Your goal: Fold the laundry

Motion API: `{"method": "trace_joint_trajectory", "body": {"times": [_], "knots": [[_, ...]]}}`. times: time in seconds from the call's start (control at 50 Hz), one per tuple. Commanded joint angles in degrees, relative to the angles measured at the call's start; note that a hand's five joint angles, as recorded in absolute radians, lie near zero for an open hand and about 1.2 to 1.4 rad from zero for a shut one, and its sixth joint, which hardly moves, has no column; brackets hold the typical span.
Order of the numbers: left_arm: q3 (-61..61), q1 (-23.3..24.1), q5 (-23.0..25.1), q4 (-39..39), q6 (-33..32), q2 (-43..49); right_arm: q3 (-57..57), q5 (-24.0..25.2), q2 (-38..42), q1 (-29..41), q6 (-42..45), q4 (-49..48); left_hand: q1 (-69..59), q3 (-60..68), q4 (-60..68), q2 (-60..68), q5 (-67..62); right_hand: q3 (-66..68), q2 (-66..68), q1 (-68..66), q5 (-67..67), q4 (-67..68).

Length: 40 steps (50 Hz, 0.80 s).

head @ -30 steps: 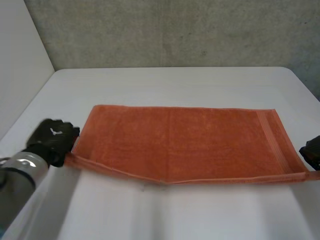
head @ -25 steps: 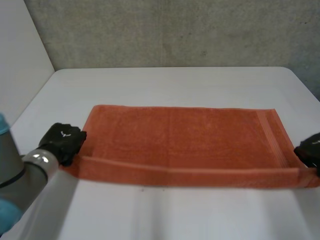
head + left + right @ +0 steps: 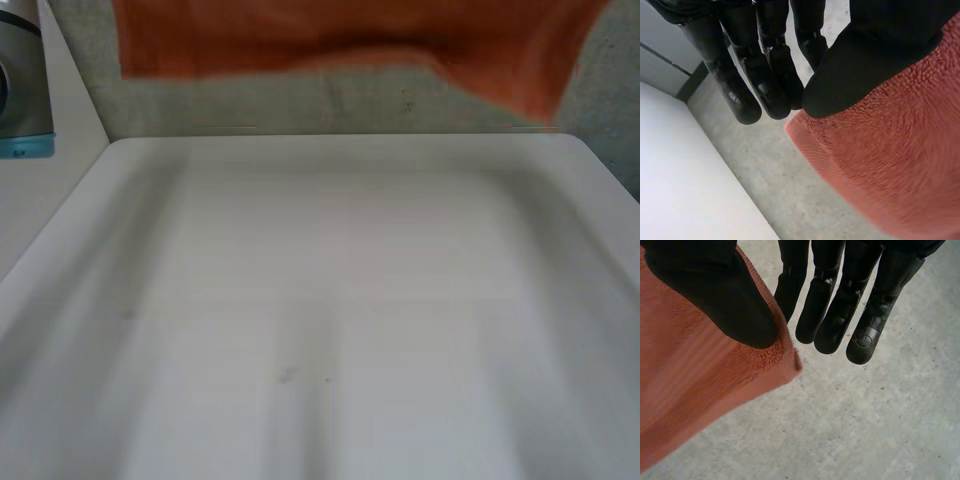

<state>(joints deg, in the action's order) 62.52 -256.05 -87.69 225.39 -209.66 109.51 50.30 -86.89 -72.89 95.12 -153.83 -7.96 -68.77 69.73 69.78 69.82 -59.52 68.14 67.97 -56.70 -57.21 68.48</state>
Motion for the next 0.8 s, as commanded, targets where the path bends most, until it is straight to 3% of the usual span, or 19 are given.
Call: {"method": "trace_joint_trajectory", "body": {"times": [0.02, 0.16, 0.32, 0.42, 0.5, 0.6, 0.68, 0.7, 0.8], "knots": [[12.1, -0.6, 0.3, -1.4, 3.2, -0.3, 13.5, 1.5, -0.9, -0.2, 0.7, 0.5, -11.2, 10.3, 10.2, 10.2, -10.5, 11.9, 12.0, -23.3, -12.8, 11.5], [26.5, -2.1, 1.7, -0.7, 5.1, 4.3, 24.2, 3.9, 0.0, -0.2, 0.8, 0.1, -11.2, 10.3, 10.2, 10.2, -10.5, 11.9, 12.0, -23.3, -12.8, 11.5], [35.6, -2.1, 4.6, -0.6, 5.2, 11.8, 32.7, 5.2, 8.6, -0.1, 3.8, 0.7, -11.2, 10.3, 10.2, 10.2, -10.5, 11.9, 12.0, -23.3, -12.8, 11.5], [39.7, -2.0, 4.5, -1.8, 4.9, 11.4, 35.5, 4.8, 9.3, -0.3, 7.7, 1.6, -11.2, 10.3, 10.2, 10.2, -10.5, 11.9, 12.0, -23.3, -12.8, 11.5], [43.4, -2.2, 4.5, -5.0, 4.8, 7.0, 36.4, 4.7, 7.8, -1.5, 11.5, 8.3, -11.2, 10.3, 10.2, 10.2, -10.5, 11.9, 12.0, -23.3, -12.8, 11.5], [48.0, -3.2, 4.5, -14.4, 4.8, -2.1, 37.6, 5.3, -1.3, -5.8, 18.2, 22.3, -11.2, 10.3, 10.2, 10.2, -10.5, 11.9, 12.0, -23.3, -12.8, 11.5], [51.4, -5.9, 4.5, -29.7, 2.9, -14.4, 39.9, 5.7, -9.5, -12.0, 29.6, 37.0, -11.2, 10.3, 10.2, 10.2, -10.5, 11.9, 12.0, -23.3, -12.8, 11.5], [52.0, -7.1, 4.8, -35.3, 1.1, -18.2, 39.9, 5.7, -9.6, -12.1, 29.6, 37.0, -11.2, 10.3, 10.2, 10.2, -10.5, 11.9, 12.0, -23.3, -12.8, 11.5], [52.0, -9.6, 7.6, -46.3, -3.3, -23.5, 41.0, 7.5, -14.1, -15.1, 37.7, 42.8, -11.2, 10.3, 10.2, 10.2, -10.5, 11.9, 12.0, -23.3, -12.8, 11.5]]}}
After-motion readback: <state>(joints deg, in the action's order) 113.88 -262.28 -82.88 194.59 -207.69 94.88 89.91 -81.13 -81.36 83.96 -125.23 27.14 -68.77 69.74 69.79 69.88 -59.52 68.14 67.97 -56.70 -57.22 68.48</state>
